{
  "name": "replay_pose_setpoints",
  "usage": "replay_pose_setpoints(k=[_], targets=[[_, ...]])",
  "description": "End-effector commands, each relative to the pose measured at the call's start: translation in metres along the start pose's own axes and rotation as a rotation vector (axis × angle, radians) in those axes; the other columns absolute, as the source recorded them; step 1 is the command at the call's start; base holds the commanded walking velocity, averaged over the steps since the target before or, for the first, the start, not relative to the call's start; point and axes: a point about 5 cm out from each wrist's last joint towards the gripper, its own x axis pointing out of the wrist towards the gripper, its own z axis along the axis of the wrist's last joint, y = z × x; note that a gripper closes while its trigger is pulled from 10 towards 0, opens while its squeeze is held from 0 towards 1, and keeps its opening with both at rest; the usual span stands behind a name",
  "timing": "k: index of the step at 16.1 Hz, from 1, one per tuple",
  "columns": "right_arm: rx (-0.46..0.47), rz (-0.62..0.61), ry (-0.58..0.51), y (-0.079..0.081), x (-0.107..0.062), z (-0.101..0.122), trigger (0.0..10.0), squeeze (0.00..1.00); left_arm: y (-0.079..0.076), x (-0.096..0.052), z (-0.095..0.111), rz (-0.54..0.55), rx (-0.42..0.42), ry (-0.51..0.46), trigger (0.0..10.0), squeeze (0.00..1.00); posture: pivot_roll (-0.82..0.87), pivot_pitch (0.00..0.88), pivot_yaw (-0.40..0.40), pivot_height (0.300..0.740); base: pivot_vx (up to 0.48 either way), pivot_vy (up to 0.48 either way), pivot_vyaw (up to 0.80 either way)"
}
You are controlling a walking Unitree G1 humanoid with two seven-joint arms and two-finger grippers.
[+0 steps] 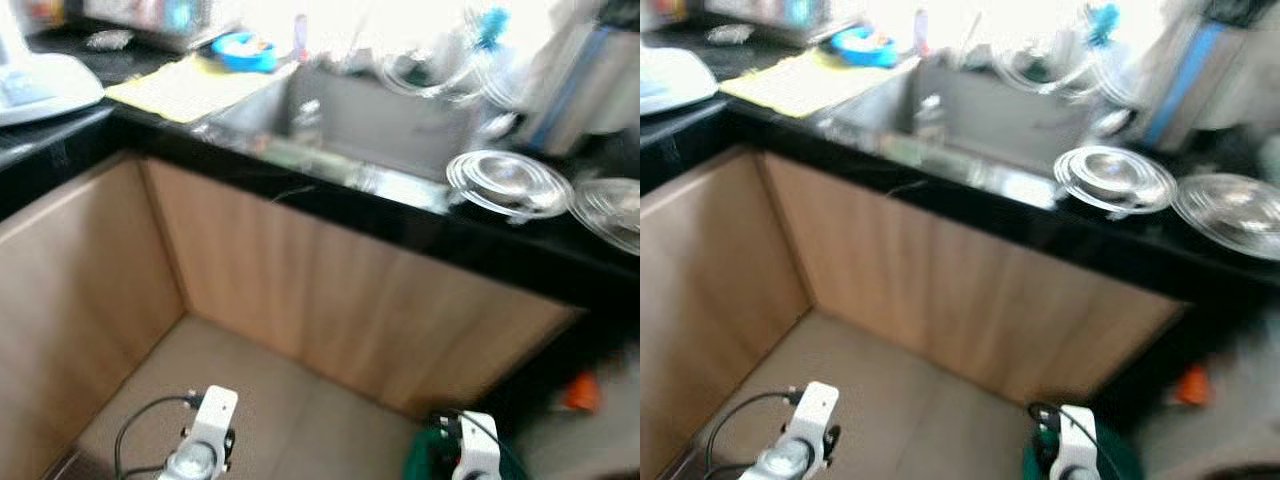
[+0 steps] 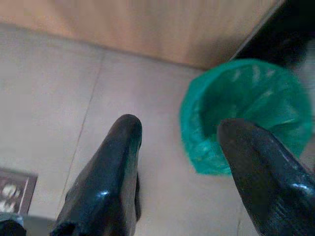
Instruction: Kitchen organization
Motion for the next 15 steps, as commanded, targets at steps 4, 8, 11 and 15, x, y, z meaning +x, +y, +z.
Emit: replay_pose_setpoints(k=[4,8,11,15], targets=[[0.003,0.001,0.021,0.0011,-0.0009,-0.0064,10.0,0.00,0.0036,-0.0008,-0.0041,0.005,0.008,0.013,10.0,0.00,-0.02,0.000,-0.062,0.740,0.000,0.000,-0.66],[0.002,0.001,0.021,0.0012,-0.0008,-0.0062,10.0,0.00,0.0031,-0.0008,-0.0039,0.004,0.007,0.012,10.0,0.00,-0.02,0.000,-0.061,0.740,0.000,0.000,-0.66],[0.001,0.002,0.021,0.0011,-0.0009,-0.0062,10.0,0.00,0.0031,-0.0008,-0.0039,0.005,0.004,0.012,10.0,0.00,-0.02,0.000,-0.063,0.740,0.000,0.000,-0.65],[0.001,0.002,0.022,0.0014,-0.0008,-0.0062,10.0,0.00,0.0035,-0.0008,-0.0038,0.004,0.003,0.011,10.0,0.00,-0.02,0.000,-0.062,0.740,0.000,0.000,-0.64]])
